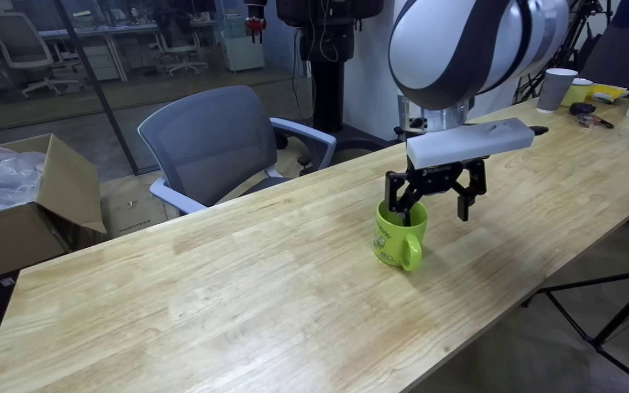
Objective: Move the mug to the right
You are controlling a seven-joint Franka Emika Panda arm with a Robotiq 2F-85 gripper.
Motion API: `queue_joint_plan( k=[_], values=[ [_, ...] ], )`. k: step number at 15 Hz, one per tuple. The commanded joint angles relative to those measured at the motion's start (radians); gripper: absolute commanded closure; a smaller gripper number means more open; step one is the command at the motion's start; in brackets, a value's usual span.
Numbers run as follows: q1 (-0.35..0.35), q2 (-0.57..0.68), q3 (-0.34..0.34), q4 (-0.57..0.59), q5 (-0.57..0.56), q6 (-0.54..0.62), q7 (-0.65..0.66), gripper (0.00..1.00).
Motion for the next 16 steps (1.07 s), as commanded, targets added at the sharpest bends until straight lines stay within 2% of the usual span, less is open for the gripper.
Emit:
queue_joint_plan(
  k=[1,11,13,16],
  values=[
    [0.013,-0.010,-0.004,-0.025,0.006,0.021,0.023,0.25],
    [0.010,-0.010,0.000,-0.041,0.008,0.038,0.004,0.95],
    [0.008,-0.023,0.004,-0.043,0.011,0.035,-0.003,1.00],
    [0.006,-0.054,0.013,-0.049,0.015,0.027,-0.016,0.97]
  ],
)
